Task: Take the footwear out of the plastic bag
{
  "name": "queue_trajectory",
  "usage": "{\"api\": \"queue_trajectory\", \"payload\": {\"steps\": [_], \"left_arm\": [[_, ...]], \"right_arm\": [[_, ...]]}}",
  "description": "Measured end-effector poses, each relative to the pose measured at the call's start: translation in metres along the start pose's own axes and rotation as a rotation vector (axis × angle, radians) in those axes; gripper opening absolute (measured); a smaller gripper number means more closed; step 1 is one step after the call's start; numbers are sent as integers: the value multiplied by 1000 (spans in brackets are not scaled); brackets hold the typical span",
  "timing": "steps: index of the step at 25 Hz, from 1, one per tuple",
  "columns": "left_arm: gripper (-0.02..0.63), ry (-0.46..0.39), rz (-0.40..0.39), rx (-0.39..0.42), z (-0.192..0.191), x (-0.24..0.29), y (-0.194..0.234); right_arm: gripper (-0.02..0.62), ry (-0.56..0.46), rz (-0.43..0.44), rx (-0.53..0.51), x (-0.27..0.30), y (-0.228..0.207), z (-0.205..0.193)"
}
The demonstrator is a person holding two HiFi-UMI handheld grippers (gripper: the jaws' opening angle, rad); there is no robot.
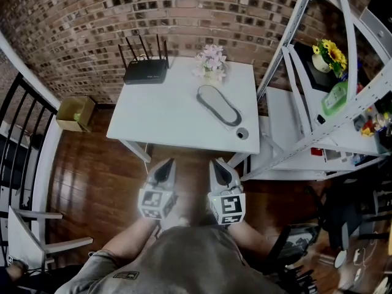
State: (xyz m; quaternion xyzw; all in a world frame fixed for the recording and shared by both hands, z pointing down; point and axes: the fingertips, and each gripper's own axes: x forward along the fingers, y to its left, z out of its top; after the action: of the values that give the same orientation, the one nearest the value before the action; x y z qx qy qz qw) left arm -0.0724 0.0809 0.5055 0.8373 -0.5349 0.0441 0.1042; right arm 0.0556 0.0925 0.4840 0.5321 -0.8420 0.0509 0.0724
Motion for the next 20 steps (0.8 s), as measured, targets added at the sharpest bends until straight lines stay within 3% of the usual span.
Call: {"api": "queue_trajectory", "payload": {"steps": [11,20], "left_arm": [[2,17,57,14,20,102,-4],[2,69,49,23,17,146,15]], "right_arm": [[14,37,37,3,62,-96,-3],[14,108,19,11,104,-126,-20]]}}
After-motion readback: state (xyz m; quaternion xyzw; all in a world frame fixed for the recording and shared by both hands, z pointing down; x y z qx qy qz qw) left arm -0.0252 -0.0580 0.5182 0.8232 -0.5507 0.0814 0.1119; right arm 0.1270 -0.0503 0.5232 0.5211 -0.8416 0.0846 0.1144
